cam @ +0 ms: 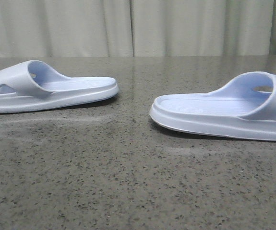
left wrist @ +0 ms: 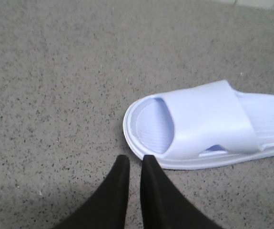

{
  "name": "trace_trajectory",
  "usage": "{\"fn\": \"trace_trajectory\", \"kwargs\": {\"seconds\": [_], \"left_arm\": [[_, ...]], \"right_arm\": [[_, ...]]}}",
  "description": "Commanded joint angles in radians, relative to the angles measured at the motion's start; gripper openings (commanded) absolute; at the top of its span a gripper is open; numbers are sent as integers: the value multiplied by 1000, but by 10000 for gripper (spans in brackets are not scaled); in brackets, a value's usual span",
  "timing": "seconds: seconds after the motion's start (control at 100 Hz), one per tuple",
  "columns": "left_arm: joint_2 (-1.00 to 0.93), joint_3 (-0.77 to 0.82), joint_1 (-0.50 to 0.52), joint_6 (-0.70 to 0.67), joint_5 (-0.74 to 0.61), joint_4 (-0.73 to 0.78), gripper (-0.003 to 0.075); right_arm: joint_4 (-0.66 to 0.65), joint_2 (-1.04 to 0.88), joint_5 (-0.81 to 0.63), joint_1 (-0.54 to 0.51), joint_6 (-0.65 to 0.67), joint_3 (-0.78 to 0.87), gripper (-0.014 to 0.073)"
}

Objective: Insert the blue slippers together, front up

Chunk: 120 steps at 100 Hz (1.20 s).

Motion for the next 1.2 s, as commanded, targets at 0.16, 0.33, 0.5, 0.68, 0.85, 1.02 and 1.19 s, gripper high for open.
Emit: {"fn": "trace_trajectory", "kwargs": {"seconds": [0.16, 0.33, 0.5, 0.68, 0.85, 1.02, 1.19], "left_arm": [[74, -106, -2, 37, 37, -12, 16], [124, -143, 14, 84, 60, -2, 16], [162, -166, 33, 146, 97, -104, 16], [195, -173, 33, 234, 102, -234, 16], [202, -173, 33, 236, 102, -239, 17], [202, -173, 33, 237, 102, -207, 17], [202, -173, 33, 237, 91, -205, 17]], "right_arm": [[-93, 36, 50, -7, -12, -92, -78], [-232, 36, 69, -37, -7, -126, -78], [-230, 36, 88, -46, 10, -130, -78], [-199, 36, 144, -46, 19, -130, -48], [-137, 36, 153, -46, 19, -130, 103], [-137, 38, 170, -70, 19, -130, 196], [-137, 47, 164, -126, 19, -130, 197]]}}
